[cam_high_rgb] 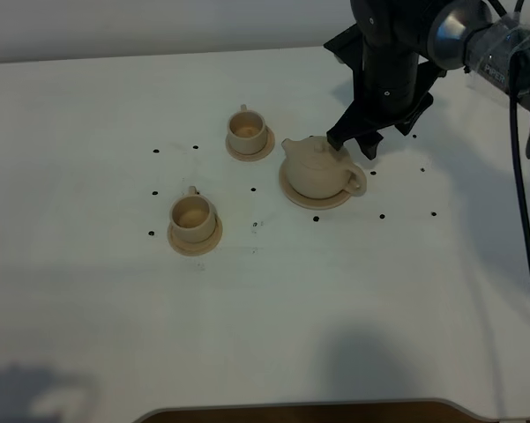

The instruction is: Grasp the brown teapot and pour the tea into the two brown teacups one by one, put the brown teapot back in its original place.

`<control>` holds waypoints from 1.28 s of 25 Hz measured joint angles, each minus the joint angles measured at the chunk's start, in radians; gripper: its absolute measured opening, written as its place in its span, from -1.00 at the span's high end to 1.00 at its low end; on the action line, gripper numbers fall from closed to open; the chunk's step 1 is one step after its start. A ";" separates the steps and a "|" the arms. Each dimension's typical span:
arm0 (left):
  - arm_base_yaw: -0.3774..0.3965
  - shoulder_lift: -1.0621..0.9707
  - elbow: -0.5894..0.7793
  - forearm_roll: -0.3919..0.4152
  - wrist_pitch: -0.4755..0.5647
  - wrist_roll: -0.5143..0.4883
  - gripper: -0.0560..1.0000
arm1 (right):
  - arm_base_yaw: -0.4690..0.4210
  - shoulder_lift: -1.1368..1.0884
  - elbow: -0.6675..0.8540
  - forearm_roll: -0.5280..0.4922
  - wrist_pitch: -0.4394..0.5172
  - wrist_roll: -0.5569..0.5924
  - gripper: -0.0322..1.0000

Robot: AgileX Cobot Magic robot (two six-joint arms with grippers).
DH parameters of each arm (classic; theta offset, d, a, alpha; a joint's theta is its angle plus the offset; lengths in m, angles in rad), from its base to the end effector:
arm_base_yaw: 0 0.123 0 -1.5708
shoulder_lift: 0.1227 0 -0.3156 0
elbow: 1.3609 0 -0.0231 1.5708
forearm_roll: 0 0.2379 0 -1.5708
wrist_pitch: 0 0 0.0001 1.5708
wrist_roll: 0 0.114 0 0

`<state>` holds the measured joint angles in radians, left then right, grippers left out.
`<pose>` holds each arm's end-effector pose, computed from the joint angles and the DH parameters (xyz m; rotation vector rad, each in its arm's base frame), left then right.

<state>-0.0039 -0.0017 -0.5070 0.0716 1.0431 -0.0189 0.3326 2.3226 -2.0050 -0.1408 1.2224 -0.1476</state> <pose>-0.0267 0.0072 0.2646 -0.0180 2.0166 0.0708 0.4705 0.1466 0.1814 -0.7736 2.9049 -0.1862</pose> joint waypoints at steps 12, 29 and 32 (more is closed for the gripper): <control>0.000 0.000 0.000 0.000 0.000 0.000 -0.11 | 0.010 -0.092 0.001 0.238 -0.001 -0.465 -0.12; 0.000 0.000 0.000 0.000 0.000 0.003 -0.11 | 0.041 -0.070 0.085 0.203 0.000 -0.554 0.10; 0.000 0.000 0.000 0.000 0.000 0.003 -0.11 | 0.041 -0.037 0.085 0.203 0.000 -0.554 0.10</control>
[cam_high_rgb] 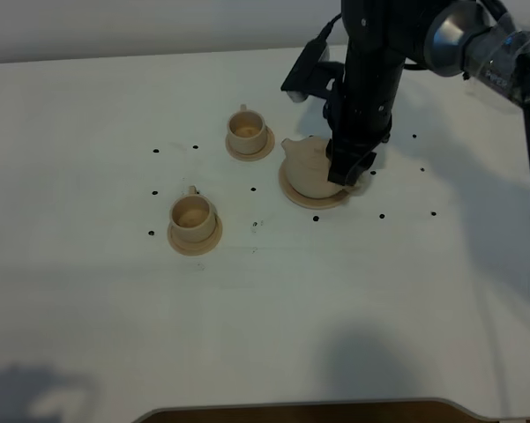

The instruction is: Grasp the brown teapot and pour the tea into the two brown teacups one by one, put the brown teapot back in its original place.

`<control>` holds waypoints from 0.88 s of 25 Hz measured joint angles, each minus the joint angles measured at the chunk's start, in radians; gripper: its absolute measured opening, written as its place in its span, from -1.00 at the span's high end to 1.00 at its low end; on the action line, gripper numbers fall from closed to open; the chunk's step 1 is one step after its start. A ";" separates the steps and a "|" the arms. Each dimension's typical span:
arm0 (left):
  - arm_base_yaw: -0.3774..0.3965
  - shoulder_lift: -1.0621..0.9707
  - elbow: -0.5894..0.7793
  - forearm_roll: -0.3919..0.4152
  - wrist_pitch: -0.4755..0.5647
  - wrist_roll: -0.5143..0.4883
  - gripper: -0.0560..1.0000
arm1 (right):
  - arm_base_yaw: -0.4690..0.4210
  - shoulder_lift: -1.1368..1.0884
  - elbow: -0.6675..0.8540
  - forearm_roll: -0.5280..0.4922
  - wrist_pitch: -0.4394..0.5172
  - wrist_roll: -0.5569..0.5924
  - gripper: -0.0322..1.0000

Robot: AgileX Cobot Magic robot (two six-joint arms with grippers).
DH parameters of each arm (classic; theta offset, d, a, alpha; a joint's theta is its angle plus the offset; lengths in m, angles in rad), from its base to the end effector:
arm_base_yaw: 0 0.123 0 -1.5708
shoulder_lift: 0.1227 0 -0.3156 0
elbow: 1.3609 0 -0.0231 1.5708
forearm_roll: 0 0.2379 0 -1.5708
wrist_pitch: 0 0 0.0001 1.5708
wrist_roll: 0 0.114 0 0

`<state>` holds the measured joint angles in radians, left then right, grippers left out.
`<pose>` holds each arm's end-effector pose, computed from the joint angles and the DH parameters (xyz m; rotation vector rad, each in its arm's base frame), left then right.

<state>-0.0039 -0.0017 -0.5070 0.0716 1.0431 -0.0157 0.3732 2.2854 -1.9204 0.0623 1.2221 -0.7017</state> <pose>-0.0267 0.0072 0.2646 -0.0148 2.0167 0.0728 0.4423 0.1803 0.1777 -1.5418 2.6445 0.0718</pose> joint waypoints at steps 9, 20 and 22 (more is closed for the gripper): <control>0.000 0.000 0.000 0.000 0.000 0.000 -0.11 | 0.000 0.012 0.007 -0.009 -0.018 0.007 0.10; 0.000 0.000 0.000 0.000 0.000 0.000 -0.11 | 0.000 0.028 0.007 -0.032 -0.054 0.070 0.10; 0.000 0.000 0.000 0.000 0.000 0.000 -0.11 | 0.000 0.028 0.007 -0.035 -0.054 0.076 0.10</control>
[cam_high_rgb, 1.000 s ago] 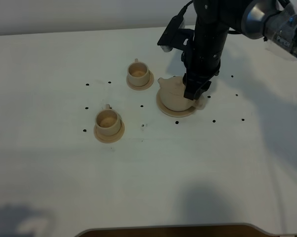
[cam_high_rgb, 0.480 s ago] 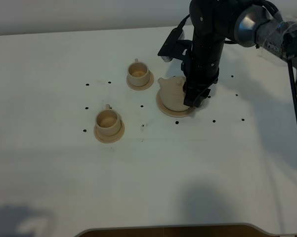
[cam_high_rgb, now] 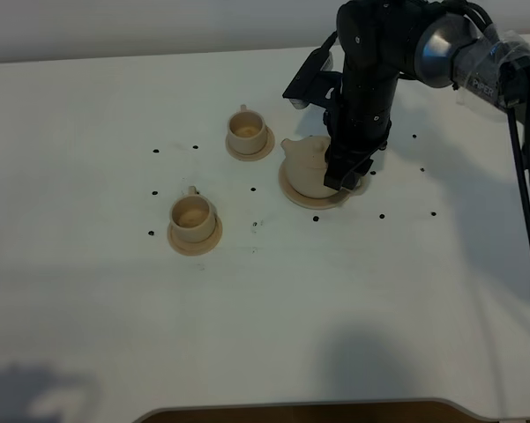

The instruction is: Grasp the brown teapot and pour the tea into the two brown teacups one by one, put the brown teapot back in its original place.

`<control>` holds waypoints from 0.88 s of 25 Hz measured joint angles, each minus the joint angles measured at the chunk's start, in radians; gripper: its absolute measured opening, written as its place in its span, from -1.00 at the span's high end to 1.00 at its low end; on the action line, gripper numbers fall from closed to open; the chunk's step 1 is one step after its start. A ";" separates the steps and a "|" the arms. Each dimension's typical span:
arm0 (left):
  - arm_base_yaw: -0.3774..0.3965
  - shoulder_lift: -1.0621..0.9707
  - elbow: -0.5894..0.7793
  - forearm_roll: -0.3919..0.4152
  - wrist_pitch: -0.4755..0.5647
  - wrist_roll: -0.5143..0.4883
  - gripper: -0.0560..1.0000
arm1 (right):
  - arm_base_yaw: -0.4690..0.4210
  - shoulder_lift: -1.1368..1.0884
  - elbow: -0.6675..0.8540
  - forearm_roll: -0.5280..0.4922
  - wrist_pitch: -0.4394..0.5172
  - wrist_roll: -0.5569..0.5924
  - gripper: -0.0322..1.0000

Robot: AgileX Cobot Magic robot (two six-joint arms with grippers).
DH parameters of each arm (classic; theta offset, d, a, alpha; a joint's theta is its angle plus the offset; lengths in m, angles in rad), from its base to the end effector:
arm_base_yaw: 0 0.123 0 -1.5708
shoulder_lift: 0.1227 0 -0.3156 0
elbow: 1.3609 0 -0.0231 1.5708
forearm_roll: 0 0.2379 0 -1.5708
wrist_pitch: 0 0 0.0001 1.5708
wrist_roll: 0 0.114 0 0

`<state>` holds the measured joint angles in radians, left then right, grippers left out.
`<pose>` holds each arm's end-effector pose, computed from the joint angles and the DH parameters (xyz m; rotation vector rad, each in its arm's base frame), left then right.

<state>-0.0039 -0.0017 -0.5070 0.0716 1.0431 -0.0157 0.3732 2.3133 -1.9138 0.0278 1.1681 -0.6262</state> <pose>-0.0267 0.0072 0.2646 -0.0148 2.0167 0.0728 0.4496 0.1792 0.1630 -1.4477 2.6829 0.0220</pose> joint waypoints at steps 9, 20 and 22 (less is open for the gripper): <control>0.000 0.000 0.000 0.000 0.000 0.000 -0.11 | 0.000 0.006 0.000 -0.001 0.004 0.021 0.19; 0.000 0.000 0.000 0.000 0.000 0.000 -0.11 | 0.000 0.016 0.000 -0.017 0.012 0.025 0.72; 0.000 0.000 0.000 0.000 0.000 0.000 -0.11 | 0.000 0.016 0.000 -0.017 0.014 0.025 0.72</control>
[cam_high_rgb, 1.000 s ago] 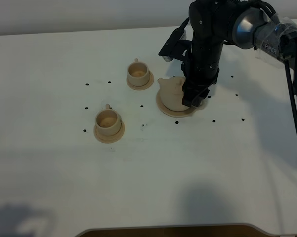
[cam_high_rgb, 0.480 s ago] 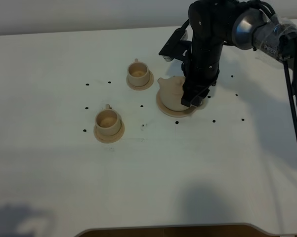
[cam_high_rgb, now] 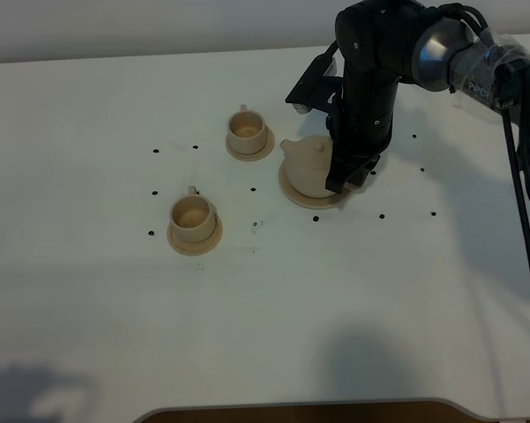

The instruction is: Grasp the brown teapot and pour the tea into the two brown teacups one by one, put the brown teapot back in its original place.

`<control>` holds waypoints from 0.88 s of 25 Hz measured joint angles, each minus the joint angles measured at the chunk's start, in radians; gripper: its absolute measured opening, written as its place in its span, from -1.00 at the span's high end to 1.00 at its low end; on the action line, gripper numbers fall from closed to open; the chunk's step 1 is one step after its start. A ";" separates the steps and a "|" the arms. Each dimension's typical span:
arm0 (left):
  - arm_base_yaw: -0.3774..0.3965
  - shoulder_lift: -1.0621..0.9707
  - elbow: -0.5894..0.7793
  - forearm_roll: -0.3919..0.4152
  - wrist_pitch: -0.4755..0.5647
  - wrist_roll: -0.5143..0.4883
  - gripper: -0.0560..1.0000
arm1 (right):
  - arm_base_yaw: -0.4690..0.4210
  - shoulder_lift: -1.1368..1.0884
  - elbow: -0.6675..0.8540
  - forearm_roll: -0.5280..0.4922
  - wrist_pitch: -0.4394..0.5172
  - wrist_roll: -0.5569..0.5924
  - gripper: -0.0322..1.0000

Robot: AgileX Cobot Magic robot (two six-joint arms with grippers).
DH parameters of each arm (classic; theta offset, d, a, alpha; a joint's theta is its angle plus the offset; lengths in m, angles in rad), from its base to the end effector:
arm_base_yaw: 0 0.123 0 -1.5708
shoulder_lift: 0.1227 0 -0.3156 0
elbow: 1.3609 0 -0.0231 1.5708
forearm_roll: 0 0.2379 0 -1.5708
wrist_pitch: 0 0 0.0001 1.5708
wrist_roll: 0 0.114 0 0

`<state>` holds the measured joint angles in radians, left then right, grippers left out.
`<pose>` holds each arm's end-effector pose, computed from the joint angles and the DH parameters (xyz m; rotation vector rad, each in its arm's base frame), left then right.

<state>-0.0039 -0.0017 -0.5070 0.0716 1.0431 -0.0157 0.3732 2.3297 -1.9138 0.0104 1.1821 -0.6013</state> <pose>-0.0267 0.0072 0.2646 -0.0148 2.0167 0.0728 0.4493 0.1771 0.1550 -1.4375 2.7250 0.0044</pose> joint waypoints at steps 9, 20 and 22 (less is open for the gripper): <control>0.000 0.000 0.000 0.000 0.000 0.000 -0.11 | 0.000 0.000 -0.049 0.005 0.034 0.012 0.72; 0.000 0.000 0.000 0.000 0.000 0.000 -0.11 | 0.000 0.000 -0.091 0.021 0.047 0.022 0.72; 0.000 0.000 0.000 0.000 0.000 0.000 -0.11 | 0.000 0.000 -0.091 0.021 0.048 0.022 0.72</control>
<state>-0.0039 -0.0017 -0.5070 0.0716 1.0431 -0.0157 0.3732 2.3297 -2.0052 0.0314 1.2297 -0.5796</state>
